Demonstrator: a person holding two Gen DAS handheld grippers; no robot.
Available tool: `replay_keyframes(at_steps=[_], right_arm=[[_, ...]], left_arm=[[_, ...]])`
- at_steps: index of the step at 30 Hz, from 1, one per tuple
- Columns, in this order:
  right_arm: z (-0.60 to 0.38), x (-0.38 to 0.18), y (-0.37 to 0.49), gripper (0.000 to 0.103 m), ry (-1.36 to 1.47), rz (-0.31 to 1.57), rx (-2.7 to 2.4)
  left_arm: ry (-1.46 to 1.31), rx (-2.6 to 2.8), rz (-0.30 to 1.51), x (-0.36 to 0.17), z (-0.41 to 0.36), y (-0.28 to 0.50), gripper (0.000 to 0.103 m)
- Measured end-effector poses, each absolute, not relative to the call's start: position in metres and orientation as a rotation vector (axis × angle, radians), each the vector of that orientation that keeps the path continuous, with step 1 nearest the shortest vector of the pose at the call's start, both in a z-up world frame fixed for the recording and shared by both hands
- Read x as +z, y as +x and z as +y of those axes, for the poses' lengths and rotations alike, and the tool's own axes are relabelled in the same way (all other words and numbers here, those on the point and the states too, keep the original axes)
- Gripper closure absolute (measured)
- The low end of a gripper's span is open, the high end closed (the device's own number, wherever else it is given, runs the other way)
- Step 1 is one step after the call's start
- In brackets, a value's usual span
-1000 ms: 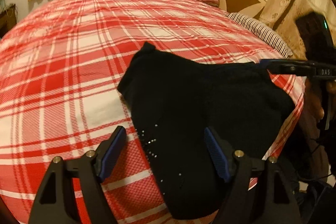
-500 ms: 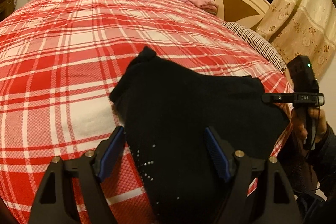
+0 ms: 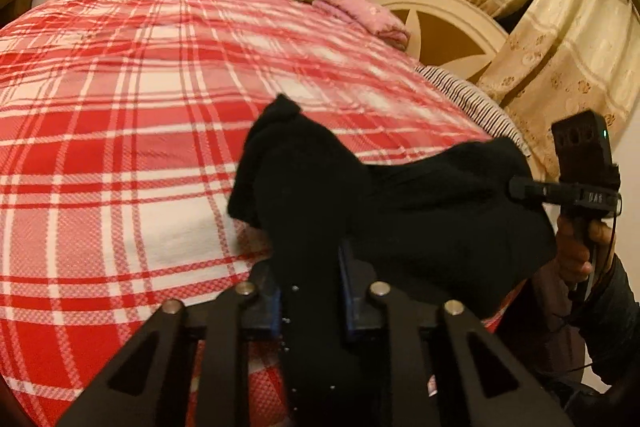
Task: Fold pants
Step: 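Lower the folded pants onto the bedspread and open both tools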
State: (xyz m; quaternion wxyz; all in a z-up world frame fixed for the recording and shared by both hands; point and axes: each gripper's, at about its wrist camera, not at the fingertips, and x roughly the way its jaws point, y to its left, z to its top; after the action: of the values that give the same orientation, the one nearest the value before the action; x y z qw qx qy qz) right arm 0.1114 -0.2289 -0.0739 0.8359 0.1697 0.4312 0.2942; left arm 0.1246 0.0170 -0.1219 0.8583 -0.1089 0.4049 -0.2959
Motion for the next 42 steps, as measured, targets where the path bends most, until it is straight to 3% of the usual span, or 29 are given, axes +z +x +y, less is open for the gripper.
replay_keyframes(at_steps=[11, 21, 25, 27, 31, 38, 42], right_arm=[[-0.144, -0.014, 0.174, 0.076, 0.214, 0.849, 0.812], [-0.012, -0.017, 0.277, 0.076, 0.186, 0.825, 1.013], [0.032, -0.042, 0.316, 0.076, 0.208, 0.868, 1.034], [0.043, -0.063, 0.334, 0.076, 0.213, 0.907, 1.009], [0.04, -0.112, 0.363, 0.075, 0.276, 1.015, 0.926], [0.027, -0.148, 0.38, 0.068, 0.362, 1.06, 0.905], [0.022, -0.153, 0.38, 0.065, 0.382, 1.059, 0.912]], left_arm=[[-0.303, -0.512, 0.748, -0.087, 0.097, 0.12, 0.083], [-0.278, -0.22, 0.686, -0.062, 0.209, 0.137, 0.083], [-0.228, -0.108, 0.71, -0.077, 0.232, 0.151, 0.083], [-0.198, -0.059, 0.738, -0.091, 0.233, 0.158, 0.075], [-0.088, 0.037, 0.766, -0.116, 0.228, 0.168, 0.046], [-0.102, 0.064, 0.777, -0.12, 0.238, 0.173, 0.031], [-0.113, 0.078, 0.777, -0.119, 0.24, 0.171, 0.027]])
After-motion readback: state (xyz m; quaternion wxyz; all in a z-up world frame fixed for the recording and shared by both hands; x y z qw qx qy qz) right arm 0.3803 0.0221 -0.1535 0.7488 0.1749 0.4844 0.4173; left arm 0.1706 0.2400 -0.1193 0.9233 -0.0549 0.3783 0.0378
